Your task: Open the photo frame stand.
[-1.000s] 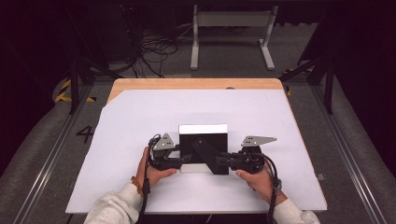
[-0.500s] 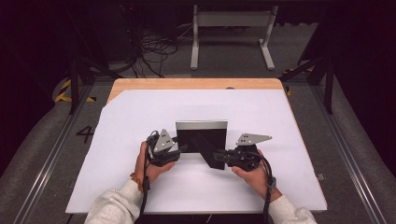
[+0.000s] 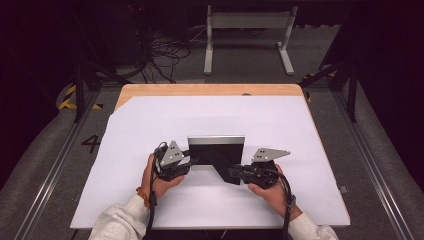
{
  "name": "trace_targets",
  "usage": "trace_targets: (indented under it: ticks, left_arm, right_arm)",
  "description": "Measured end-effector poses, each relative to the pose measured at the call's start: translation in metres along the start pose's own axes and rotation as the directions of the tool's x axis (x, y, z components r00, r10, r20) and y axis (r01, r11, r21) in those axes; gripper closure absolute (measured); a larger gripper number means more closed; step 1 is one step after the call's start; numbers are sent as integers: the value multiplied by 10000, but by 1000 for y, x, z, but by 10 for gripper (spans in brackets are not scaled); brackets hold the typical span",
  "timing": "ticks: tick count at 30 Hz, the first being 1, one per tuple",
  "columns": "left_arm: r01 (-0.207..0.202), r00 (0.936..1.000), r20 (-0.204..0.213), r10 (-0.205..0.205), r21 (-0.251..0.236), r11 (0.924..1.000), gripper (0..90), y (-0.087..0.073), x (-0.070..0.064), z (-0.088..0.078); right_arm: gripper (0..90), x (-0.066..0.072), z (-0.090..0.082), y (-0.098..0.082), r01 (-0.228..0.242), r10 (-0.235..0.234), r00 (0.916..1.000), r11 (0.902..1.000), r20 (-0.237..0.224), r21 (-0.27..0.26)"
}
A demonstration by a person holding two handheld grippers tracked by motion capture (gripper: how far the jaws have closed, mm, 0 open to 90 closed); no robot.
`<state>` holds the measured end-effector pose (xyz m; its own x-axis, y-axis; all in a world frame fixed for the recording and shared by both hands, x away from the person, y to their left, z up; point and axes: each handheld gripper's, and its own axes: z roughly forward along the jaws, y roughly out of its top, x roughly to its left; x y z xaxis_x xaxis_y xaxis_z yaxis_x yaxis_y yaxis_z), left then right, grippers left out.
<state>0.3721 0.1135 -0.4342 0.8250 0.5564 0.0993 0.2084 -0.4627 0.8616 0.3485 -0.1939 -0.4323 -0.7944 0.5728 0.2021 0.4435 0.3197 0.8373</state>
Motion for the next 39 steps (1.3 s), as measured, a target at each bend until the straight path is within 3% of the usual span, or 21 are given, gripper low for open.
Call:
trace_targets:
  ticks: [16, 30, 39]
  left_arm:
    - [-289, 9989, 376, 283, 160, 9995, 725, -3, -8, -11]
    - [-524, 9982, 300, 514, 336, 9981, 732, -3, -16, -14]
    - [-411, 9987, 309, 402, 281, 9988, 727, -4, -16, -14]
  right_arm:
    - [809, 10, -2, -10, 449, -449, 9990, 9981, 7, 421]
    - [834, 17, -4, -18, 388, -374, 9990, 9976, -258, 571]
    - [831, 17, -8, -22, 358, -344, 9992, 9967, -210, 731]
